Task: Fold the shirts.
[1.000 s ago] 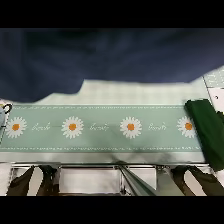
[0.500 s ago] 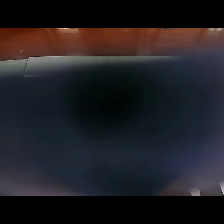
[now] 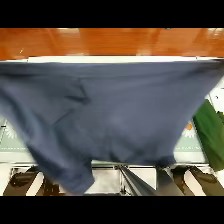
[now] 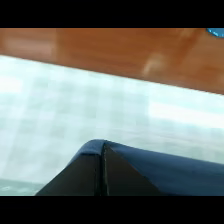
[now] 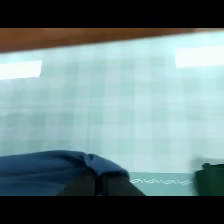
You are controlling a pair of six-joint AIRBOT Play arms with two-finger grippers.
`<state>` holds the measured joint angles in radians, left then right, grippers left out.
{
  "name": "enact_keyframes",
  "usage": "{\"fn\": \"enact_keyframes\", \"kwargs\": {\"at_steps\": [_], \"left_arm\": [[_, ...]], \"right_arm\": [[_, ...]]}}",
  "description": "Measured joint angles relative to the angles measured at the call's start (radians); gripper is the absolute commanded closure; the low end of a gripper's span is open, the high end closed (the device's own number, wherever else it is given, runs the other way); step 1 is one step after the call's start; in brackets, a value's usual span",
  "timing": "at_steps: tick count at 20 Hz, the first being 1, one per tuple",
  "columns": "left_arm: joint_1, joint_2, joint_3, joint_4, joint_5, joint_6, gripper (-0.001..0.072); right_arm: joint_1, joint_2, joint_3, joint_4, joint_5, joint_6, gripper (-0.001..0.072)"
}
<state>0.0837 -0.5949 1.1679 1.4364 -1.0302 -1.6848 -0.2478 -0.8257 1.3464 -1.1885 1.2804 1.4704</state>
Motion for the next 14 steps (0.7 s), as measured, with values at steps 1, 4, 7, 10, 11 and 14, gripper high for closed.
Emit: {"fn": "enact_keyframes", "kwargs": {"at_steps": [1, 4, 7, 10, 11, 14], "left_arm": [[0.000, -0.078, -0.031, -0.016, 0.086, -0.002, 0.0693], [-0.002, -0.379, -0.017, -0.047, 0.297, -0.003, 0.0693], [-0.003, -0.702, 0.130, -0.061, 0.378, -0.005, 0.0693], [-0.008, -0.973, 0.326, -0.072, 0.385, -0.005, 0.0693], [-0.010, -1.042, 0.387, -0.074, 0.373, -0.005, 0.0693], [-0.014, -1.166, 0.504, -0.077, 0.319, -0.003, 0.0692]], "right_arm": [[0.000, -0.080, -0.013, 0.031, -0.046, -0.024, 0.0685], [0.001, -0.369, 0.007, 0.131, -0.166, -0.096, 0.0685], [0.001, -0.653, 0.117, 0.248, -0.241, -0.161, 0.0685], [0.003, -0.885, 0.262, 0.334, -0.290, -0.189, 0.0685], [0.004, -0.944, 0.306, 0.351, -0.301, -0.193, 0.0685], [0.013, -1.052, 0.393, 0.377, -0.323, -0.197, 0.0685]]}}
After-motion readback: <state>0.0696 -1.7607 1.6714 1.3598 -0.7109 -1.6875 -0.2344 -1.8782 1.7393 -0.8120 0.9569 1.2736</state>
